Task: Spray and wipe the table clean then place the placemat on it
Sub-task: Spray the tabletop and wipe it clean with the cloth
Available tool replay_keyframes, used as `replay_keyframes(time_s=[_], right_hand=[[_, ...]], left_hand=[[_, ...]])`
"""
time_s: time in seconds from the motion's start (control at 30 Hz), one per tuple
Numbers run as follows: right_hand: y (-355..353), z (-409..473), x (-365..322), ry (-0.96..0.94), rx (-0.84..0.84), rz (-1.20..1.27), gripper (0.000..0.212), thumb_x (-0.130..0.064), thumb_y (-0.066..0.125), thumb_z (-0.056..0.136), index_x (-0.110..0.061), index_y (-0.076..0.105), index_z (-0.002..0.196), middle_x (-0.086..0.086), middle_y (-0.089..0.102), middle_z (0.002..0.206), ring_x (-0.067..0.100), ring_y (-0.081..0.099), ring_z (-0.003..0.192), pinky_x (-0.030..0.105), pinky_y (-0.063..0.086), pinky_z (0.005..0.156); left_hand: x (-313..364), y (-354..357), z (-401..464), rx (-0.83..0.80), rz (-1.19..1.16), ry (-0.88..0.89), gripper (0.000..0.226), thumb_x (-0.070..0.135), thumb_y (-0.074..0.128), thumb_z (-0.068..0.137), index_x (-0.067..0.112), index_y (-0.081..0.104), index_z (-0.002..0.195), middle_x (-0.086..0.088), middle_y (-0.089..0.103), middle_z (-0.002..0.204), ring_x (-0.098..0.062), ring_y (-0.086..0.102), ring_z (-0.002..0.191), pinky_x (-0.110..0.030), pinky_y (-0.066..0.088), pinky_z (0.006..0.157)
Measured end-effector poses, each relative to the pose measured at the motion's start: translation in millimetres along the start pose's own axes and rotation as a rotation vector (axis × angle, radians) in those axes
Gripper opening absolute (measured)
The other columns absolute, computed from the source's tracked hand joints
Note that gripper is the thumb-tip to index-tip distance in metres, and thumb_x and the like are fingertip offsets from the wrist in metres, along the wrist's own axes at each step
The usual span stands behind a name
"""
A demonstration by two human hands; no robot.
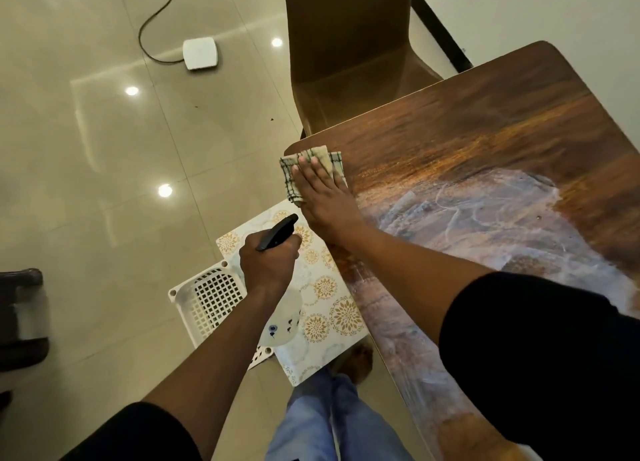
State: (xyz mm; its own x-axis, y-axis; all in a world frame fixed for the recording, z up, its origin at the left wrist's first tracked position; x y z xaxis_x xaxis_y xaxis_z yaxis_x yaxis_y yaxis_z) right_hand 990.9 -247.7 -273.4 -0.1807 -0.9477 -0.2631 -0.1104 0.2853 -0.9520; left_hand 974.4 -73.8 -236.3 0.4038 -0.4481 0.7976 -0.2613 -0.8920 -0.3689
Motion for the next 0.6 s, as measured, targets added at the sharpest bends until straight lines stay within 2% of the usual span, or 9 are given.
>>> replay_keyframes(time_s=[0.1,0.23,0.33,0.4,0.5,0.6], right_hand=[[4.9,-30.3,1.0,-0.033,0.033,0.024,0.068,-0.035,0.036,0.107,-0.017,0.008,0.165,0.002,-0.001,0.173,0.02,-0.006,0.159,0.046,0.003,0.128],[13.5,-96.2,6.4,-0.034,0.088,0.043,0.069,-0.034,0.043,0.105,-0.014,0.015,0.165,0.004,0.008,0.173,0.022,0.003,0.16,0.049,0.016,0.126],[18.4,-144.9,5.7,-0.004,0.099,0.044,0.07,-0.034,0.045,0.105,-0.015,0.014,0.165,0.003,0.007,0.173,0.021,0.002,0.16,0.049,0.015,0.127],[22.9,-163.8,3.6,0.02,0.099,0.049,0.07,-0.034,0.045,0.106,-0.016,0.013,0.165,0.003,0.006,0.173,0.021,0.001,0.16,0.049,0.013,0.127],[28.3,-159.8,5.0,0.054,0.099,0.033,0.07,-0.035,0.045,0.105,-0.017,0.013,0.165,0.002,0.005,0.173,0.021,-0.001,0.16,0.048,0.013,0.127],[23.9,-121.7,8.2,0.026,0.088,0.0,0.069,-0.035,0.041,0.105,-0.018,0.012,0.165,0.002,0.006,0.173,0.02,0.0,0.16,0.048,0.013,0.127]], left_hand=[[1.8,-0.7,-2.9,-0.021,-0.008,-0.003,0.003,0.033,0.076,0.072,0.031,0.077,0.069,-0.004,0.072,0.059,-0.018,0.06,0.052,-0.038,0.05,0.061],[-1.6,2.2,-10.9,-0.091,0.003,0.006,0.004,0.035,0.075,0.073,0.034,0.078,0.071,-0.005,0.072,0.061,-0.019,0.057,0.05,-0.035,0.046,0.059],[-10.4,7.8,-21.6,-0.139,0.042,0.025,0.007,0.038,0.075,0.074,0.033,0.078,0.071,-0.005,0.07,0.059,-0.02,0.056,0.049,-0.038,0.047,0.058],[-20.6,10.9,-28.2,-0.151,0.067,0.023,0.017,0.044,0.074,0.071,0.027,0.077,0.068,-0.011,0.068,0.06,-0.023,0.054,0.05,-0.044,0.048,0.057],[-32.4,13.1,-36.4,-0.162,0.09,0.05,0.037,0.044,0.074,0.071,0.007,0.073,0.067,-0.025,0.064,0.064,-0.026,0.048,0.051,-0.054,0.05,0.058],[-41.0,11.9,-45.1,-0.16,0.082,0.065,0.038,0.05,0.073,0.068,0.011,0.073,0.068,-0.023,0.063,0.062,-0.026,0.047,0.052,-0.054,0.048,0.058]])
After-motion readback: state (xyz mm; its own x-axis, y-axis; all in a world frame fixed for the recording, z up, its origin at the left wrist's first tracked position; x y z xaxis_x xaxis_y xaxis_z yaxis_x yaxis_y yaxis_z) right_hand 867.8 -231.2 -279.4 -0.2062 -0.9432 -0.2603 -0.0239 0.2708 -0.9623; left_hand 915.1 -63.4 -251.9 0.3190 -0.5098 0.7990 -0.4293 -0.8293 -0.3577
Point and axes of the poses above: each hand's wrist, its own z-axis towards the middle knuckle, its own y-axis out of the palm, x = y × z, the point moved 6 cm from there along z, towards the middle knuckle
